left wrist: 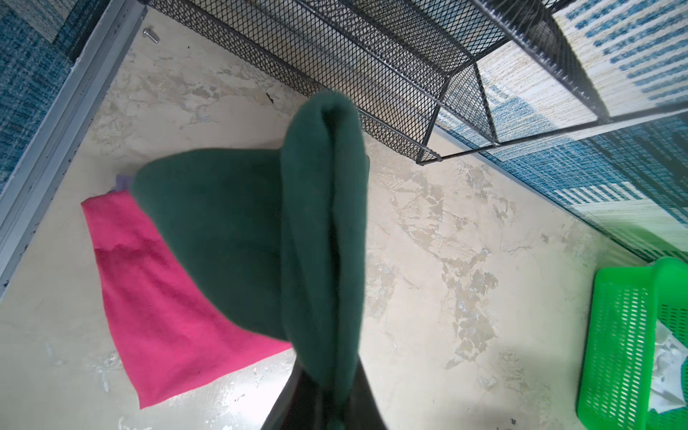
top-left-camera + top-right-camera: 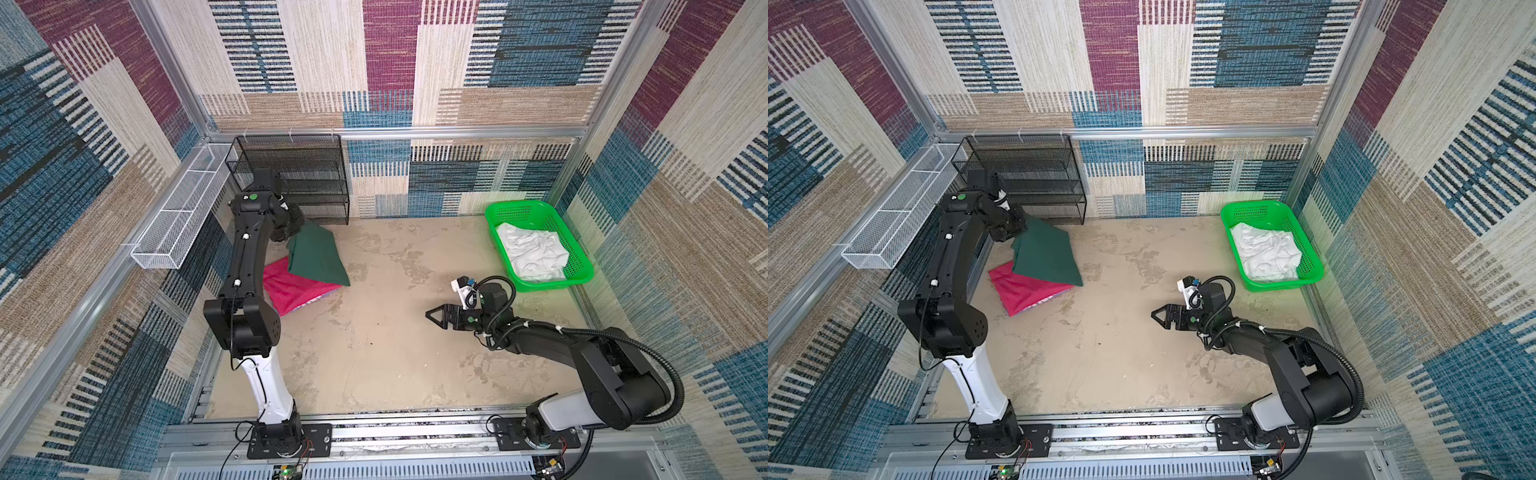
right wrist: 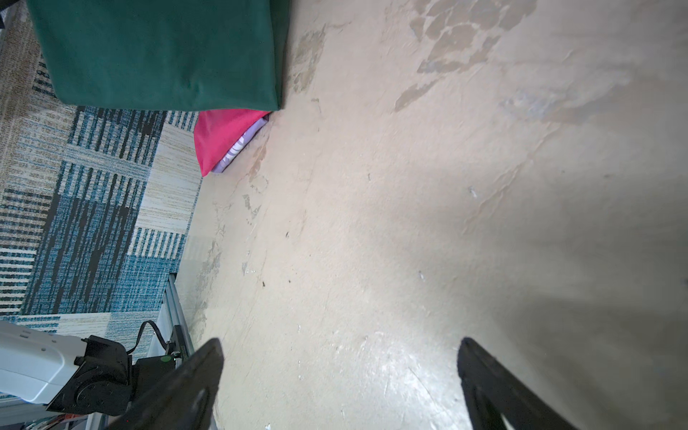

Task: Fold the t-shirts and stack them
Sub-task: 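Carry the green shirt with the left gripper onto the magenta shirt, then lower the green shirt onto the magenta shirt and release with the left gripper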

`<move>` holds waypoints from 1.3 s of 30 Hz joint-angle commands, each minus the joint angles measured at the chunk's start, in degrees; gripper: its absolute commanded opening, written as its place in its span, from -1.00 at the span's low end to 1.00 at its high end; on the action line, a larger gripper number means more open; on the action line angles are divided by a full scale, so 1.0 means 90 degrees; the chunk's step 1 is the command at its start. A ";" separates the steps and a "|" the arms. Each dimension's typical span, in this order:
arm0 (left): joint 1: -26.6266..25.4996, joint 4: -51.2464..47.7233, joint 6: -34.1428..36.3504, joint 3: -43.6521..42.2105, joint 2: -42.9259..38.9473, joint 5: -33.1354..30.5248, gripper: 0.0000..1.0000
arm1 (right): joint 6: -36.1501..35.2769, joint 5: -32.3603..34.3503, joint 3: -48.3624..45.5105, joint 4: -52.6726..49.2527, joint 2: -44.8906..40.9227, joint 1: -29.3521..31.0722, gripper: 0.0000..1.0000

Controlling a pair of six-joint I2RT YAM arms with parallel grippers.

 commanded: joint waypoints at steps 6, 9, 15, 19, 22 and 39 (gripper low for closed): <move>0.0320 0.0749 0.0236 -0.1260 -0.0688 0.0030 -1.00 | 0.0103 -0.0168 0.0070 0.0390 0.0144 0.0016 0.98; 0.0494 0.1039 0.0215 -0.1749 -0.0883 0.0029 -1.00 | 0.0099 -0.0191 0.0108 0.0389 0.0215 0.0021 0.98; 0.0766 0.1395 0.0226 -0.2335 -0.1102 0.0012 -1.00 | 0.0116 -0.0207 0.0125 0.0402 0.0302 0.0055 0.98; 0.0915 0.1651 0.0173 -0.2821 -0.1240 -0.0096 -1.00 | 0.0126 -0.0225 0.0137 0.0446 0.0411 0.0084 0.98; 0.1044 0.2062 0.0090 -0.3429 -0.1432 -0.0125 -1.00 | 0.0136 -0.0253 0.0155 0.0442 0.0483 0.0121 0.98; 0.1446 0.2839 0.0211 -0.4527 -0.1607 -0.1432 -0.06 | -0.0008 -0.0340 0.0203 0.0329 0.0767 0.0209 0.97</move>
